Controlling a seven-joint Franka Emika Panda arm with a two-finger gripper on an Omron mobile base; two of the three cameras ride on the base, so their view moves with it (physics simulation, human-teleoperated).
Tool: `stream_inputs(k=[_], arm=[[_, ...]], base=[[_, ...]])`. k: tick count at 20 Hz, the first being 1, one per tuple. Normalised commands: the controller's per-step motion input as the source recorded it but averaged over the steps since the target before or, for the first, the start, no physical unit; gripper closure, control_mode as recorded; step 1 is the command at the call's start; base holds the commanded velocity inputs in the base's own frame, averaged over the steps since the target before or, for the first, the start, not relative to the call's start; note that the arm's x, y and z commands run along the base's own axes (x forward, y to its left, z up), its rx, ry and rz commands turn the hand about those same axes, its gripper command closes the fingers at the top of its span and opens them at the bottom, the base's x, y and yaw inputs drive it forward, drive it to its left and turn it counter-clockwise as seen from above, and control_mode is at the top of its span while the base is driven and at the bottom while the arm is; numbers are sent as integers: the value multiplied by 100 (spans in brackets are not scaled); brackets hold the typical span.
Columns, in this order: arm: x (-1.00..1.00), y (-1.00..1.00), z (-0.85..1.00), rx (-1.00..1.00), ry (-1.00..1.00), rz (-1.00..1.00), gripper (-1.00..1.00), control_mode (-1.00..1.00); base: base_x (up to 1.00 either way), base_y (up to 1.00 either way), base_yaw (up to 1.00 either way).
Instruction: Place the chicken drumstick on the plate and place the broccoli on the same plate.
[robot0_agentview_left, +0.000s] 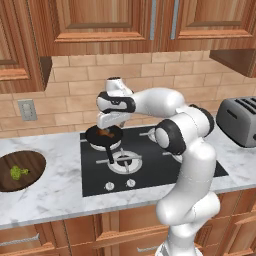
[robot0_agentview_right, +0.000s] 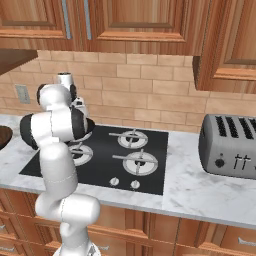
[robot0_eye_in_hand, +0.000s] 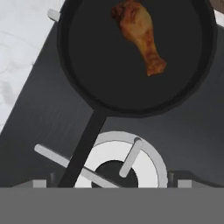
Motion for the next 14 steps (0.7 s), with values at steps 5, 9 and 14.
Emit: stream_inputs(k=[5,9,14], arm=[[38,4,-17,-1,0,0,-100,-100],[38,0,-19,0,0,0,-100,-100],[36,7,-24,-1,0,0,-100,-100]], base=[[0,0,0],[0,0,0],[0,0,0]])
